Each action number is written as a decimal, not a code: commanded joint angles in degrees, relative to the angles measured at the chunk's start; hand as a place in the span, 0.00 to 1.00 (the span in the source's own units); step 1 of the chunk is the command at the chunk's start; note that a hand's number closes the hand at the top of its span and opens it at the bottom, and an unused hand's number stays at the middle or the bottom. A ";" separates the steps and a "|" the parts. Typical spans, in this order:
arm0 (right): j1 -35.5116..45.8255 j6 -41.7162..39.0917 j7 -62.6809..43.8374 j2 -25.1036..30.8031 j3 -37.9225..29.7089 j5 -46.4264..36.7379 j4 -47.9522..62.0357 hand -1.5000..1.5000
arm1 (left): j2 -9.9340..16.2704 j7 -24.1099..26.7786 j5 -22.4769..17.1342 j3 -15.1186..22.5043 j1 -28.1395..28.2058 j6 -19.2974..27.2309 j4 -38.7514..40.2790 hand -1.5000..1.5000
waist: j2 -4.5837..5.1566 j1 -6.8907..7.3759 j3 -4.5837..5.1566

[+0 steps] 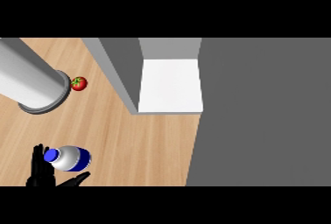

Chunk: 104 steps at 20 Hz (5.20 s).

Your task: Pick up the bottled water, place it into the cabinet and close the cabinet

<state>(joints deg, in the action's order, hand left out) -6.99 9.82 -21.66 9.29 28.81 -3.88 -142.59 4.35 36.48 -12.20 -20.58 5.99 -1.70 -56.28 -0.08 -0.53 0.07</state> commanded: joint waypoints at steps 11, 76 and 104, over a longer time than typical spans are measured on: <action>-0.71 -0.13 -2.67 2.92 -1.81 -2.16 -6.76 0.00 | 3.15 14.09 -3.01 -4.53 -13.58 -2.97 21.47 1.00 | 0.07 -0.20 -0.01; -9.90 2.87 5.98 7.81 0.80 2.04 -6.41 0.00 | -4.35 -10.66 -20.68 40.12 -55.47 35.09 19.43 1.00 | 0.34 -1.57 -0.06; -12.01 -4.00 13.81 8.84 -3.60 7.68 -3.31 0.00 | -4.34 0.47 -18.63 34.35 -70.50 36.10 48.43 0.00 | 1.48 -4.19 -0.04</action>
<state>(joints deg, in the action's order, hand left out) -17.73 7.09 -7.22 17.36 25.79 0.68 -142.26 0.16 36.55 -30.58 14.45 -63.60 35.36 -8.89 1.34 -4.35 0.05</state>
